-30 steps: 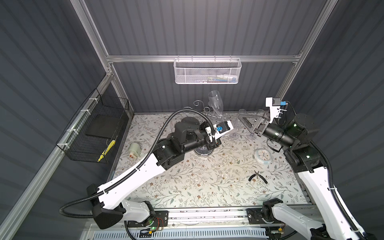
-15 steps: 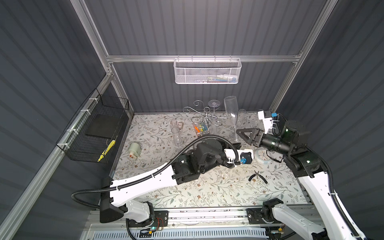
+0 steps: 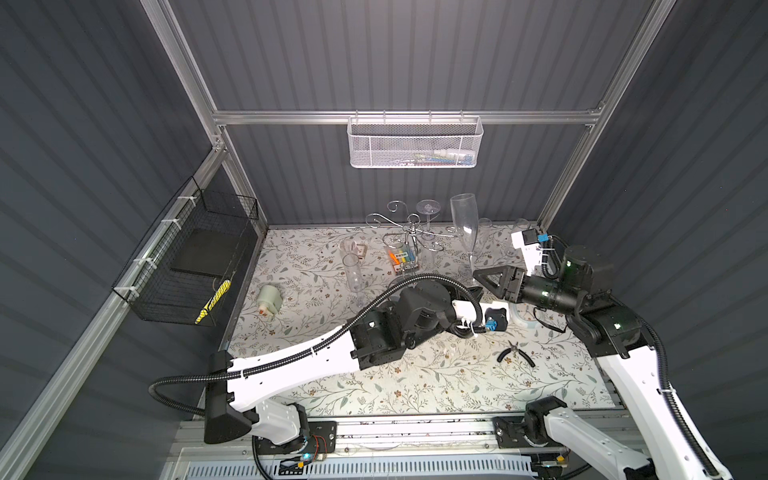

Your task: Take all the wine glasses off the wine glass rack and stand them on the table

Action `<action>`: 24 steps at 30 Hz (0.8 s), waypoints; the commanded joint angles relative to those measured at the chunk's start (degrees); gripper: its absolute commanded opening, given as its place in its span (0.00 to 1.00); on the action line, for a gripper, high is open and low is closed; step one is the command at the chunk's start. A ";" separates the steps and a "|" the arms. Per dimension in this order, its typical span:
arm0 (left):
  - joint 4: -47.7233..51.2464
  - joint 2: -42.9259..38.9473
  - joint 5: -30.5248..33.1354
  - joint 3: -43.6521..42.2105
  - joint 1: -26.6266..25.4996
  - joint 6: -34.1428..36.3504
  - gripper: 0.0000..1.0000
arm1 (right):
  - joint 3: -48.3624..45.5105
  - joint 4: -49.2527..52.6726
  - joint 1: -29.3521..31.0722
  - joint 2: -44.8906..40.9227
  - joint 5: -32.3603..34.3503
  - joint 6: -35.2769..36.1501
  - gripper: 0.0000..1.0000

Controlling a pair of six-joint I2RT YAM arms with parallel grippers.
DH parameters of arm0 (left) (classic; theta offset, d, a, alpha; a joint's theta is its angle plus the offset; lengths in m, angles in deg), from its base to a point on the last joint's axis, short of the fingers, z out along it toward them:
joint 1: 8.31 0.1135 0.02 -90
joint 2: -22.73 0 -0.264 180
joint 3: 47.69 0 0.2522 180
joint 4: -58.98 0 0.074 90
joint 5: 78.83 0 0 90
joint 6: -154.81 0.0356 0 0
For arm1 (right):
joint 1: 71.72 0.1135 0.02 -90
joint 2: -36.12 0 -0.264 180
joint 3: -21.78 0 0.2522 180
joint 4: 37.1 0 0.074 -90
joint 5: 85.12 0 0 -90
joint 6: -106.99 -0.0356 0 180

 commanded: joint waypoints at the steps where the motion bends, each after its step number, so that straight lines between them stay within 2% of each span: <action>1: 0.14 0.05 -1.39 0.95 -0.50 0.95 0.00 | -0.54 -0.76 0.27 0.40 -2.08 0.42 0.48; 7: 0.92 0.22 -2.49 1.36 -0.47 0.32 0.00 | -0.11 -0.88 0.27 1.64 -2.99 0.63 0.46; 21: 1.86 0.68 -3.27 2.02 -0.44 -0.32 0.00 | -1.49 -2.13 0.36 2.57 -4.16 -0.03 0.19; 24: 1.76 0.60 -3.02 1.87 -0.51 -0.34 0.00 | -1.82 -2.52 0.36 2.70 -4.43 -0.33 0.16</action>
